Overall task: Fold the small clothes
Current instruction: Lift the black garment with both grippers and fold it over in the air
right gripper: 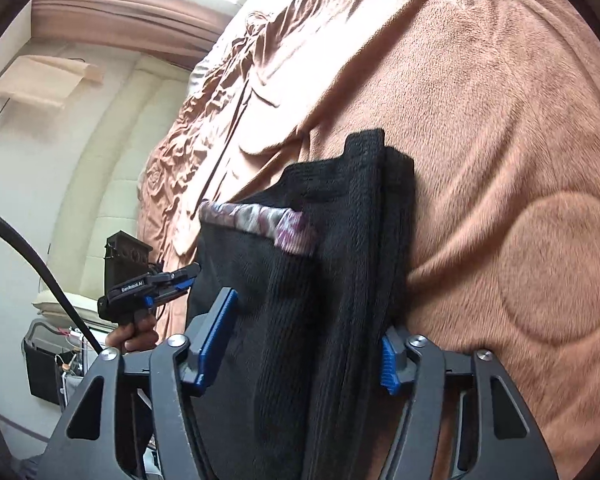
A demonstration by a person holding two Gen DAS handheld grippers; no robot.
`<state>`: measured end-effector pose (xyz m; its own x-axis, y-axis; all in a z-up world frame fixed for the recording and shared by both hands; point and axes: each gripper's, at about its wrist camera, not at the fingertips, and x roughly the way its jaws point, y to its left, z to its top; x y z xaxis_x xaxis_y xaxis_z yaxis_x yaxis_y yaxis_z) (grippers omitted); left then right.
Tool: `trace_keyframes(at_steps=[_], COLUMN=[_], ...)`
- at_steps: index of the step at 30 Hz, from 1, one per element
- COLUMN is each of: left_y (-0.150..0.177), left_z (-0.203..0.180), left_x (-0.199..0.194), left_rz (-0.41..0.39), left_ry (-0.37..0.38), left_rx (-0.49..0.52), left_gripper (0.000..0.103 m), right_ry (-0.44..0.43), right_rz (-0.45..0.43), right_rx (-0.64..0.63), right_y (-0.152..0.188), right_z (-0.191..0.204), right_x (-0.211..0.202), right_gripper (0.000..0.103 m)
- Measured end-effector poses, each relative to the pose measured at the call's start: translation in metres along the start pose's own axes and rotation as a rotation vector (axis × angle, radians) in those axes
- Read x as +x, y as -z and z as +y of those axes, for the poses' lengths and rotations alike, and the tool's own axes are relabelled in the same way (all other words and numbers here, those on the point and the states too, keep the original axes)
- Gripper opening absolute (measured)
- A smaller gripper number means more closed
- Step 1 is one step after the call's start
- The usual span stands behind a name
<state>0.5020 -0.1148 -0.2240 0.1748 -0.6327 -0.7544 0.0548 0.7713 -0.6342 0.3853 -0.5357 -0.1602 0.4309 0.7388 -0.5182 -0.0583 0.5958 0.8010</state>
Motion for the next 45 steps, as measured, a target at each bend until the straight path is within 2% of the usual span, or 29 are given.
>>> trace_keyframes(at_steps=[6,8,12,15,17,18,21,30,37,45], left_y=[-0.016,-0.02,-0.027,-0.029,-0.03,-0.03,-0.026,-0.013,0.006,0.032], left_z=[-0.002,-0.002,-0.006,-0.007,-0.012,-0.014,-0.025,-0.055,-0.079,-0.108], left_x=[0.011,0.014,0.021,0.022,0.021,0.02,0.01,-0.04,-0.082,-0.14], left_rz=[-0.005,-0.007,-0.01,-0.012,-0.019,-0.021,-0.045,-0.127,-0.194,-0.284], left_ry=[0.013,0.023,0.024,0.02,0.009,0.004,-0.014,0.027,0.05,0.096], left_rx=[0.006,0.008,0.015,0.024,0.037,0.05,0.095,0.162,0.199,0.249], left_gripper=[0.029,0.029,0.029,0.029,0.022,0.015,0.012,0.011,0.01,0.01], right_ry=[0.01,0.016,0.046,0.057,0.066,0.07,0.075,0.117,0.143,0.158], right_rz=[0.011,0.014,0.018,0.021,0.02,0.015,-0.002,-0.055,-0.104,-0.172], right_rx=[-0.037,-0.048,-0.04,-0.045,-0.058,-0.067,-0.097,-0.2,-0.275,-0.362], right_y=[-0.004,-0.005,-0.009,-0.008,-0.01,-0.009,-0.007,0.01,0.035,0.072], right_z=[0.004,0.006,0.003,0.006,0.011,0.014,0.026,0.08,0.121,0.165], right_x=[0.005,0.007,0.01,0.006,0.005,0.003,-0.003,-0.029,-0.055,-0.105], right_gripper=[0.057,0.053,0.031,0.02,0.015,0.013,0.012,0.011,0.011,0.011])
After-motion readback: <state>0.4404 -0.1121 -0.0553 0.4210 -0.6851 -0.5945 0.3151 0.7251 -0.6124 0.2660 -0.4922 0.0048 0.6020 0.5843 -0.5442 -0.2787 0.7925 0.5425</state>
